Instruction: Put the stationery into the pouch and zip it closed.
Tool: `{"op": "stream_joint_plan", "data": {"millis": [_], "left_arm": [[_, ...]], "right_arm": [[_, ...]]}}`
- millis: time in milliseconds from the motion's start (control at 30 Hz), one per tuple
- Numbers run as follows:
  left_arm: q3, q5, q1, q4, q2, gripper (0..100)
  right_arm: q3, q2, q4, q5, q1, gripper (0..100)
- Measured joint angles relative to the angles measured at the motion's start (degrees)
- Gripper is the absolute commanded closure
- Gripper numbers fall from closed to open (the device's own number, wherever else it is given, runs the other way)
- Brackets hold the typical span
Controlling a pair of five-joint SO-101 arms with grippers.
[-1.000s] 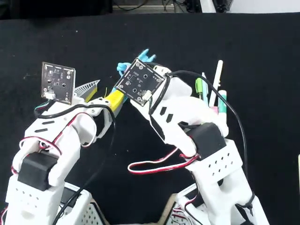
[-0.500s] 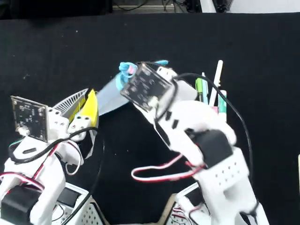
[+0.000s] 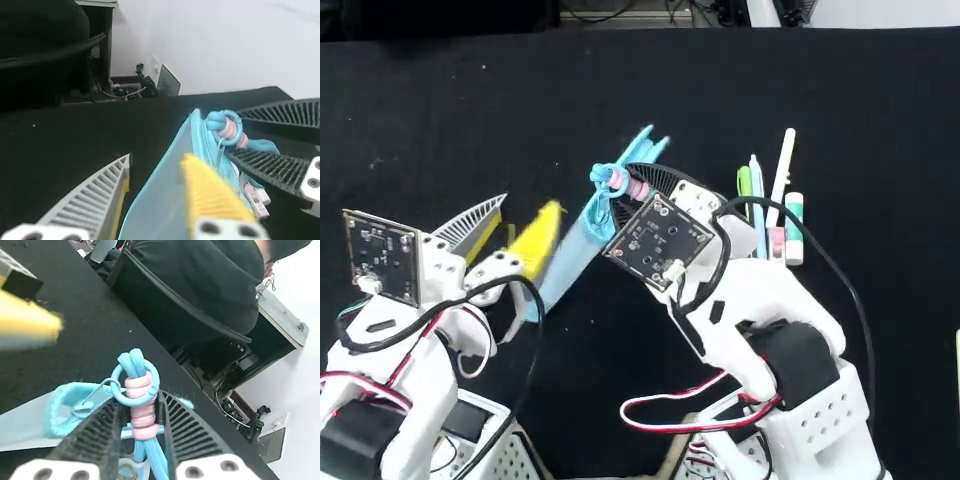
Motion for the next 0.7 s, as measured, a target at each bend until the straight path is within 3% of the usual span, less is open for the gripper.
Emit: {"op": "stream_joint_plan", "data": {"millis": [433, 700], "left_arm": [[-25.32, 0.53, 0.0, 16.7, 24.09, 80], [-29.8, 0.62, 0.88, 20.66, 27.87, 80]], "right_arm": [[0.0, 0.0, 0.0, 0.0, 0.0, 98.8], [0.0, 0.0, 0.0, 0.0, 0.0, 98.8]]}}
